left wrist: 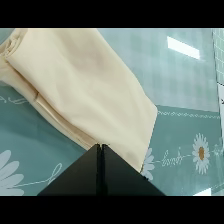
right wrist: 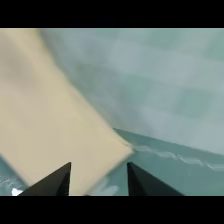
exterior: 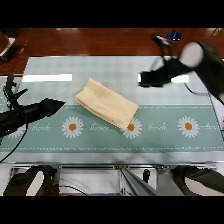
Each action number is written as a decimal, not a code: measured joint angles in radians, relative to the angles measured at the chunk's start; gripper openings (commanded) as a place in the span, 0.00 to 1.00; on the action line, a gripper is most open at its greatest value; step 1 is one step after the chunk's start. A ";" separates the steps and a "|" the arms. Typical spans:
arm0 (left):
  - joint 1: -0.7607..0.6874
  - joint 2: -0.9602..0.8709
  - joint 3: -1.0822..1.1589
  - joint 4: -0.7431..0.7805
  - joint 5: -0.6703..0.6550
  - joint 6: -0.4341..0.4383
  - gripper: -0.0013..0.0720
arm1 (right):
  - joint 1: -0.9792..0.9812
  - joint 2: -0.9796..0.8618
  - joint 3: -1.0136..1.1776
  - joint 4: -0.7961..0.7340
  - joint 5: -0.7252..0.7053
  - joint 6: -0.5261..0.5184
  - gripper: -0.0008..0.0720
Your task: Fold the shirts.
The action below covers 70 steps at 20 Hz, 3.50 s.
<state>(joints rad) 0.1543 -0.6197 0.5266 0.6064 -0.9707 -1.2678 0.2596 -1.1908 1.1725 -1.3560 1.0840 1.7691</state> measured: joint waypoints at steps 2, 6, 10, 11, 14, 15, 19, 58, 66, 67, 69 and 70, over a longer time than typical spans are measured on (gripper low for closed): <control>0.000 0.000 0.000 0.000 -0.002 0.001 0.04 | -0.046 0.208 -0.315 -0.017 -0.154 0.150 0.58; 0.000 0.000 0.000 0.000 -0.006 0.003 0.04 | -0.094 0.357 -0.722 0.270 -0.363 0.158 0.57; 0.000 0.000 0.000 -0.002 -0.015 0.000 0.04 | -0.107 0.240 -0.808 0.695 -0.422 -0.142 0.57; 0.000 0.000 0.000 -0.002 -0.020 0.000 0.04 | -0.109 0.191 -0.796 0.775 -0.411 -0.223 0.57; 0.000 0.000 0.000 -0.003 -0.028 0.000 0.04 | -0.111 0.039 -0.720 0.903 -0.351 -0.376 0.57; 0.000 0.000 0.000 -0.003 -0.031 0.000 0.04 | -0.108 -0.007 -0.692 0.927 -0.337 -0.404 0.57; 0.000 0.000 0.000 -0.003 -0.033 -0.001 0.04 | -0.059 -0.175 -0.576 0.974 -0.287 -0.467 0.56; 0.000 0.000 0.000 0.000 -0.049 0.003 0.04 | -1.086 0.088 0.481 0.141 0.744 -0.182 0.04; 0.000 0.000 0.000 0.000 -0.024 0.003 0.04 | -1.308 0.388 -0.021 -0.323 0.738 -0.117 0.39; 0.000 0.000 0.000 0.000 -0.022 0.003 0.04 | -1.316 0.413 -0.076 -0.367 0.740 -0.104 0.58; 0.000 0.000 0.000 0.000 -0.003 0.003 0.04 | -1.326 0.447 -0.164 -0.434 0.739 -0.083 0.57; 0.000 -0.001 0.000 0.000 0.008 0.003 0.04 | -1.328 0.457 -0.189 -0.459 0.724 -0.072 0.57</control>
<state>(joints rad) 0.1547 -0.6209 0.5266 0.6064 -0.9627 -1.2648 -1.0687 -0.7334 0.9836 -1.8153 1.8080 1.6970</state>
